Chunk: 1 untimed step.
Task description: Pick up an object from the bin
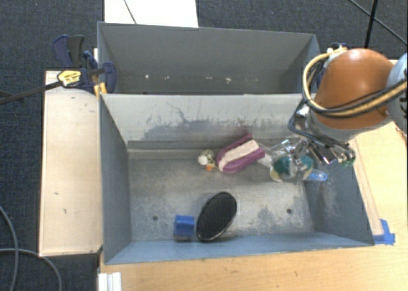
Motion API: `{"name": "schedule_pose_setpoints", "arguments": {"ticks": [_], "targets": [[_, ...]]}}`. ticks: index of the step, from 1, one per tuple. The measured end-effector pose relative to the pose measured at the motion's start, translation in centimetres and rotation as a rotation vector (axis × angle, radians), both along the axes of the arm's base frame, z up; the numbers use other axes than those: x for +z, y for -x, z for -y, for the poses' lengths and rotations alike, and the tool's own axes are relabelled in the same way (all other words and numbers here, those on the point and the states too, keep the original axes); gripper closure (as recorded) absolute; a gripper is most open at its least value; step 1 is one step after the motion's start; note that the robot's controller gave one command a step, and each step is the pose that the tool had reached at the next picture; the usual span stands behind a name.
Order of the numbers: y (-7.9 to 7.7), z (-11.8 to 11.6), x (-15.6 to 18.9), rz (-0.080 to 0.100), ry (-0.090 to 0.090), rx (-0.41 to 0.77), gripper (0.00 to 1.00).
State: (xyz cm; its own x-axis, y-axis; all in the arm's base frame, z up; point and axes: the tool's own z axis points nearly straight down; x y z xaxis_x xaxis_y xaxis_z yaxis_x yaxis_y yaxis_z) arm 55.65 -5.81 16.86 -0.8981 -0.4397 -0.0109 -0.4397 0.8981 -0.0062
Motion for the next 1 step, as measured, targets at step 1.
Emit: {"name": "schedule_pose_setpoints", "arguments": {"ticks": [1], "targets": [[-2.69,-3.01,13.29,0.002,-0.001,0.005,1.00]]}}
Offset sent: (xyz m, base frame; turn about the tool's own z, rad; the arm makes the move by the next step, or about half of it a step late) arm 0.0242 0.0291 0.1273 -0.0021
